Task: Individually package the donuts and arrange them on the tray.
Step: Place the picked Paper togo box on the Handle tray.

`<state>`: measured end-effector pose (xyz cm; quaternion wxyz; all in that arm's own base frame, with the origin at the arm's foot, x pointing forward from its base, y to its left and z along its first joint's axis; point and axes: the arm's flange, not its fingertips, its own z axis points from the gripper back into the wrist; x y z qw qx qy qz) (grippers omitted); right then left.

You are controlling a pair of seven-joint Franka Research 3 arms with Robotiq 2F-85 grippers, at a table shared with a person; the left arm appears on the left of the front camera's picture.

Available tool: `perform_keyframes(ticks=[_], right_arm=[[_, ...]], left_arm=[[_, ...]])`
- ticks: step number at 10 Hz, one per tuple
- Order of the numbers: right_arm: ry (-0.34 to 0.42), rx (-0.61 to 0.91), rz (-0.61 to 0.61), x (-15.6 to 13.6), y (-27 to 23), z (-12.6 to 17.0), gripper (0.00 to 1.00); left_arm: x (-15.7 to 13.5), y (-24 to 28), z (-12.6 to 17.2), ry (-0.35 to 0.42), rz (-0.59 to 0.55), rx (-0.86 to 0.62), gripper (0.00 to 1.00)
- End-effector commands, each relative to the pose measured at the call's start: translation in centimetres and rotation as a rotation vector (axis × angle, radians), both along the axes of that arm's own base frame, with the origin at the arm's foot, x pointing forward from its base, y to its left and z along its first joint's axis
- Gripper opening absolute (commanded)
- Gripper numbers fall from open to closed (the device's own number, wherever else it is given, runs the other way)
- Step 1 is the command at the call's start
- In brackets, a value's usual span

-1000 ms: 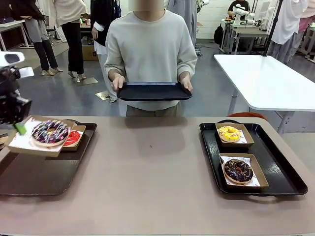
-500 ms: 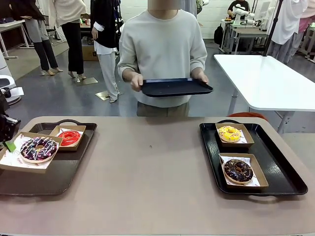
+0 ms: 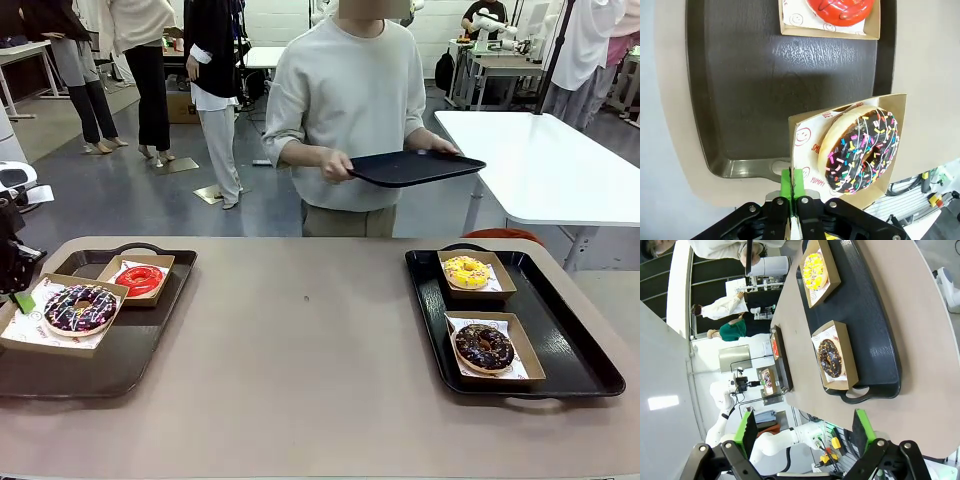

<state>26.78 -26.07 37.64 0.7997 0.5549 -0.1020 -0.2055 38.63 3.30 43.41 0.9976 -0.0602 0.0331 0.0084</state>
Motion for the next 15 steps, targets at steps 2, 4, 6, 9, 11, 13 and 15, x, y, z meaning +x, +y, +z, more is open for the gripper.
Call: perform_keyframes(ticks=[2, 4, 6, 9, 11, 13, 15], right_arm=[[0.006, 0.004, 0.004, -0.2, 0.0, 0.0, 1.00], [0.006, 0.004, 0.004, -0.2, 0.0, 0.0, 1.00], [0.006, 0.004, 0.004, -0.2, 0.0, 0.0, 1.00], [0.006, 0.004, 0.004, -0.2, 0.0, 0.0, 1.00], [0.006, 0.004, 0.004, -0.2, 0.0, 0.0, 1.00], [0.006, 0.004, 0.004, -0.2, 0.0, 0.0, 1.00], [0.006, 0.004, 0.004, -0.2, 0.0, 0.0, 1.00]], left_arm=[[-0.3, 0.1, 0.4, 0.000, 0.005, -0.009, 0.01], [-0.3, 0.1, 0.4, 0.000, 0.005, -0.009, 0.01], [0.0, 0.0, 0.1, -0.002, 0.000, 0.000, 0.01], [1.0, 1.9, -2.6, 0.029, -0.021, -0.032, 0.01], [1.4, 2.8, -4.4, 0.033, -0.019, -0.039, 0.01], [1.2, 3.5, -5.3, 0.032, -0.022, -0.032, 0.01], [1.3, 4.2, -6.4, 0.033, -0.015, -0.039, 0.01]])
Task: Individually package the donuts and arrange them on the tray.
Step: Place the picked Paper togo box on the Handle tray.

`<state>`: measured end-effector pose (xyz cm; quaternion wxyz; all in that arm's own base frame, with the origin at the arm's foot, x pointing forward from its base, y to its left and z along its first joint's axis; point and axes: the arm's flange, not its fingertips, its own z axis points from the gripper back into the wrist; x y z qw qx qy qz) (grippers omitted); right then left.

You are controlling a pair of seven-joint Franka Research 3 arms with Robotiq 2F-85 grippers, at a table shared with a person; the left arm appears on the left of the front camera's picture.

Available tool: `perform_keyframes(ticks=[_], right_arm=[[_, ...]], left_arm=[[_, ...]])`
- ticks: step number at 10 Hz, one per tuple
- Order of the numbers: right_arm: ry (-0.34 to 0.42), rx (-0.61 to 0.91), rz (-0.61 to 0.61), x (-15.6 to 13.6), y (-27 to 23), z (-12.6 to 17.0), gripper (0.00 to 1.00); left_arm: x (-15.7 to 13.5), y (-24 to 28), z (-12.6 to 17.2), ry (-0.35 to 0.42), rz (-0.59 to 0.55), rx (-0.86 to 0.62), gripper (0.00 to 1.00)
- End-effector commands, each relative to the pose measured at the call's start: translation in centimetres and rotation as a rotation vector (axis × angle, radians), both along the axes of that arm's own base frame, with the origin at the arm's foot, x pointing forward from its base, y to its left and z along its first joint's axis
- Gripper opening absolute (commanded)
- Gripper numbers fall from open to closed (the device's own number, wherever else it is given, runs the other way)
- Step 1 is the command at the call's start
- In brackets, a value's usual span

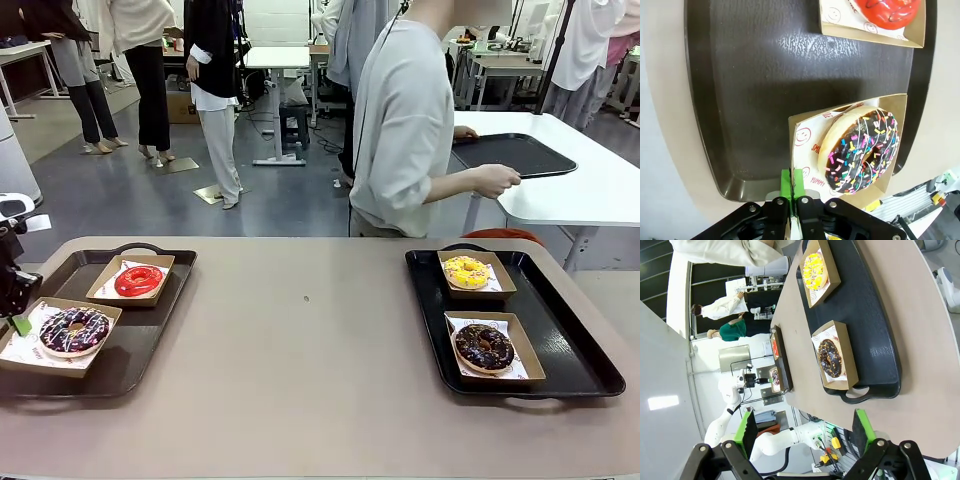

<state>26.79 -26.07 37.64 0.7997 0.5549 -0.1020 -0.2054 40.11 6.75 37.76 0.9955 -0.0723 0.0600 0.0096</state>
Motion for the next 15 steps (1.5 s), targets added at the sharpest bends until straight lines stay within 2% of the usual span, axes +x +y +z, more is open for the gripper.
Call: perform_keyframes(ticks=[1, 5, 10, 11, 12, 14, 15], right_arm=[[0.006, 0.004, 0.004, -0.2, 0.0, 0.0, 1.00], [0.006, 0.004, 0.004, -0.2, 0.0, 0.0, 1.00], [0.006, 0.004, 0.004, -0.2, 0.0, 0.0, 1.00], [0.006, 0.004, 0.004, -0.2, 0.0, 0.0, 1.00], [0.006, 0.004, 0.004, -0.2, 0.0, 0.0, 1.00], [0.006, 0.004, 0.004, -0.2, 0.0, 0.0, 1.00], [0.006, 0.004, 0.004, -0.2, 0.0, 0.0, 1.00]], left_arm=[[0.2, 0.9, -1.1, -0.021, -0.019, -0.010, 0.01], [0.7, 0.9, -2.6, -0.007, -0.024, 0.022, 0.01], [0.7, 0.2, -2.9, -0.018, -0.049, 0.075, 0.01], [0.8, 0.3, -3.0, -0.016, -0.047, 0.072, 0.23], [0.8, 0.2, -3.0, -0.009, -0.050, 0.071, 0.58], [0.9, 0.2, -3.0, -0.001, -0.049, 0.073, 1.00], [0.7, 0.2, -3.0, 0.001, -0.044, 0.071, 1.00]])
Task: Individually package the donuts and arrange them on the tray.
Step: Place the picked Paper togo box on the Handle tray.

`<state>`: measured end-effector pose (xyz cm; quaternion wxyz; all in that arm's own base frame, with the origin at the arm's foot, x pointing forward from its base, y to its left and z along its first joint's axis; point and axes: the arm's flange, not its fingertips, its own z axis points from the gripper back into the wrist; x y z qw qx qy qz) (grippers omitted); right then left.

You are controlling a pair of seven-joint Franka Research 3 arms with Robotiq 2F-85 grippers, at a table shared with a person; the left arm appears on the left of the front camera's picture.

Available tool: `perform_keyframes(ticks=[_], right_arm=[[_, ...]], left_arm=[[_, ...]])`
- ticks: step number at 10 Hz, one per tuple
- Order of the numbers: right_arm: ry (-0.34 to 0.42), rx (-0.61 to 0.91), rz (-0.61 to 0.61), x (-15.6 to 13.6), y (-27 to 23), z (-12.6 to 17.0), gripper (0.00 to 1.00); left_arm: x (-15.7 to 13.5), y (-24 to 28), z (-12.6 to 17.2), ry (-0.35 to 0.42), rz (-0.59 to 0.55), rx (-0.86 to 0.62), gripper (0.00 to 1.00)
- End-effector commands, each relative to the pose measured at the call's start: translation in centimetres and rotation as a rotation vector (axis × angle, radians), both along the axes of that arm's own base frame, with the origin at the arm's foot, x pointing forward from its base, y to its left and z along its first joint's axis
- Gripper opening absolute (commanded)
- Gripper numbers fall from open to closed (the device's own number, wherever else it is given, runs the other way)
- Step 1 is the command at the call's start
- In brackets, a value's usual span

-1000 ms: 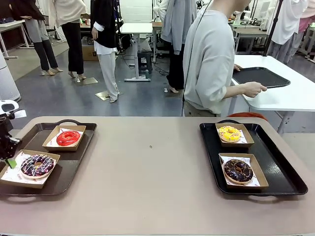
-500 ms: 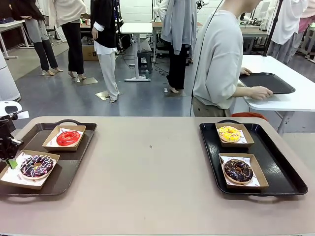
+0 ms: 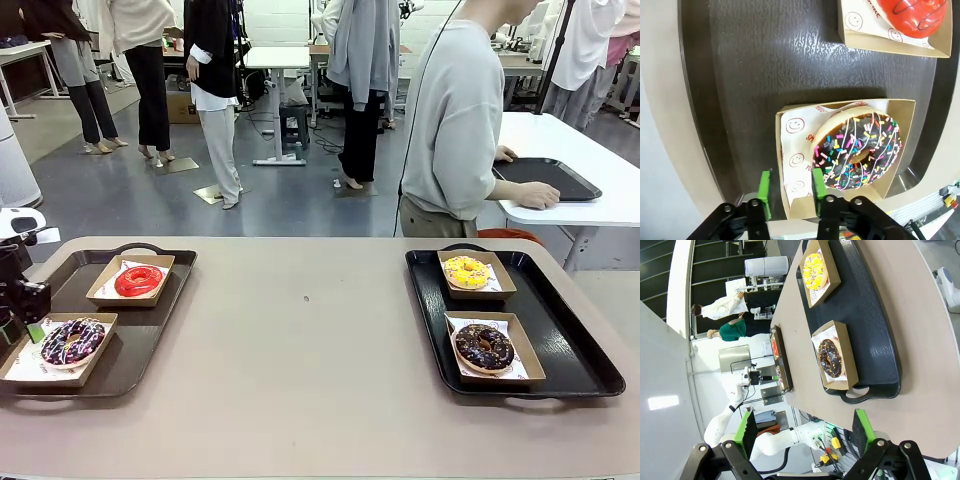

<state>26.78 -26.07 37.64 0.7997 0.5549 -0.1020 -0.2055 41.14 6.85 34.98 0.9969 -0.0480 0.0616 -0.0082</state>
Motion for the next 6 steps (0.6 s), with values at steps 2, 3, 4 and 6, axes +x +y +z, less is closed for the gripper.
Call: perform_keyframes(ticks=[2, 3, 4, 6], right_arm=[[0.006, 0.004, 0.004, -0.2, 0.0, 0.0, 1.00], [0.006, 0.004, 0.004, -0.2, 0.0, 0.0, 1.00], [0.006, 0.004, 0.004, -0.2, 0.0, 0.0, 1.00], [0.006, 0.004, 0.004, -0.2, 0.0, 0.0, 1.00]], left_arm=[[-0.7, 0.1, 0.6, -0.001, -0.016, 0.000, 0.90], [-1.1, -0.2, 1.5, -0.009, -0.021, -0.021, 0.61], [-1.8, -0.8, 2.9, -0.014, -0.042, -0.055, 1.00], [-3.1, -1.4, 6.7, -0.066, -0.055, -0.167, 1.00]])
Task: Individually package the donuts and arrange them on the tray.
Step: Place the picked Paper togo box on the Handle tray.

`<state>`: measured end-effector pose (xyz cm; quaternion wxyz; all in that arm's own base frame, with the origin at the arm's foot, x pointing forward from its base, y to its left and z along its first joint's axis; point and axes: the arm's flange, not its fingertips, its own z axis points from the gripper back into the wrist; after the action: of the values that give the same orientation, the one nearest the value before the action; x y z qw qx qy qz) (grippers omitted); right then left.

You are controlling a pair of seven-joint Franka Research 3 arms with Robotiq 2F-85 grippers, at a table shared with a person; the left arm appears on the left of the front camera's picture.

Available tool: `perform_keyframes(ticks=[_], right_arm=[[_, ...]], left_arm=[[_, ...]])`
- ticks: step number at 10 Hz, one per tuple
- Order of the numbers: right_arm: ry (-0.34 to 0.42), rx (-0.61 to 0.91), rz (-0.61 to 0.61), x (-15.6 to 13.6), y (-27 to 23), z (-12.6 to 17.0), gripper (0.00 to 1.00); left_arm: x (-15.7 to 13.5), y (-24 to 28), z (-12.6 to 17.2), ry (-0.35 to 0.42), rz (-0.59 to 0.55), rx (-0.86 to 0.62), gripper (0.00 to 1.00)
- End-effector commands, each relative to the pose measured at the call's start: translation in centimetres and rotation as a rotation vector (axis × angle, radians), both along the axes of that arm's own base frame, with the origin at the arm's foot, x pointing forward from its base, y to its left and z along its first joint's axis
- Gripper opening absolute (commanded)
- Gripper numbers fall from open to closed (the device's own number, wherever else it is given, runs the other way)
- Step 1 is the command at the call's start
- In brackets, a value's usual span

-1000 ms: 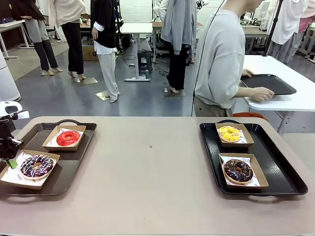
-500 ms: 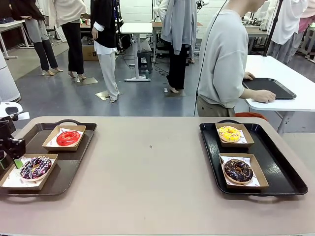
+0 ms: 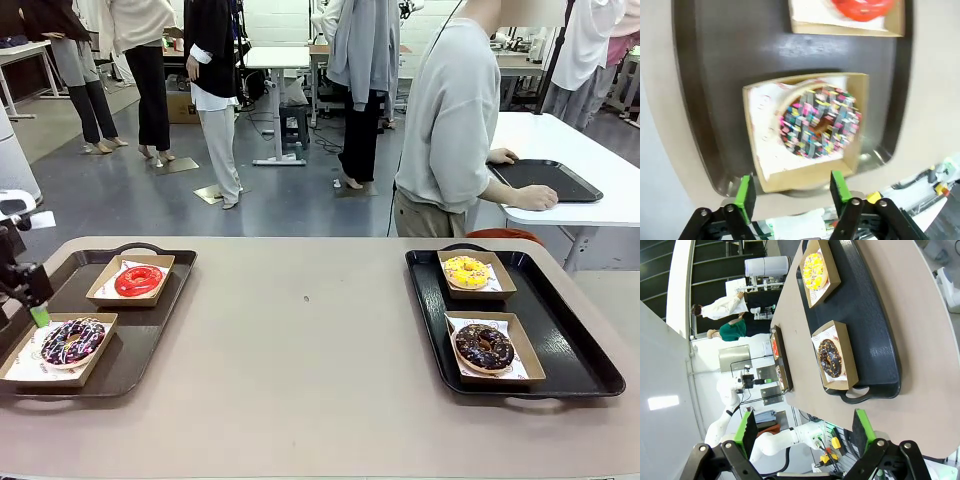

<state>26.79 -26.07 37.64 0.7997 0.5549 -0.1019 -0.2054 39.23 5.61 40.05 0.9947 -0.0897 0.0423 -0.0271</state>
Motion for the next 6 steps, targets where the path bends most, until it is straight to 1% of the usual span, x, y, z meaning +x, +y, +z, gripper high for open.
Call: perform_keyframes(ticks=[1, 2, 4, 5, 6], right_arm=[[0.006, 0.004, 0.003, -0.2, 0.0, 0.0, 1.00], [0.006, 0.004, 0.003, -0.2, 0.0, 0.0, 1.00], [0.006, 0.004, 0.003, -0.2, 0.0, 0.0, 1.00], [0.006, 0.004, 0.003, -0.2, 0.0, 0.0, 1.00], [0.006, 0.004, 0.003, -0.2, 0.0, 0.0, 1.00]], left_arm=[[-1.4, 0.1, 3.3, -0.051, -0.008, -0.145, 1.00], [-1.6, 0.6, 4.6, -0.061, 0.016, -0.185, 1.00], [-2.1, 1.0, 5.8, -0.054, 0.044, -0.184, 1.00], [-1.9, 0.1, 5.2, -0.061, 0.030, -0.154, 1.00], [-1.9, 0.1, 5.2, -0.061, 0.030, -0.154, 1.00]])
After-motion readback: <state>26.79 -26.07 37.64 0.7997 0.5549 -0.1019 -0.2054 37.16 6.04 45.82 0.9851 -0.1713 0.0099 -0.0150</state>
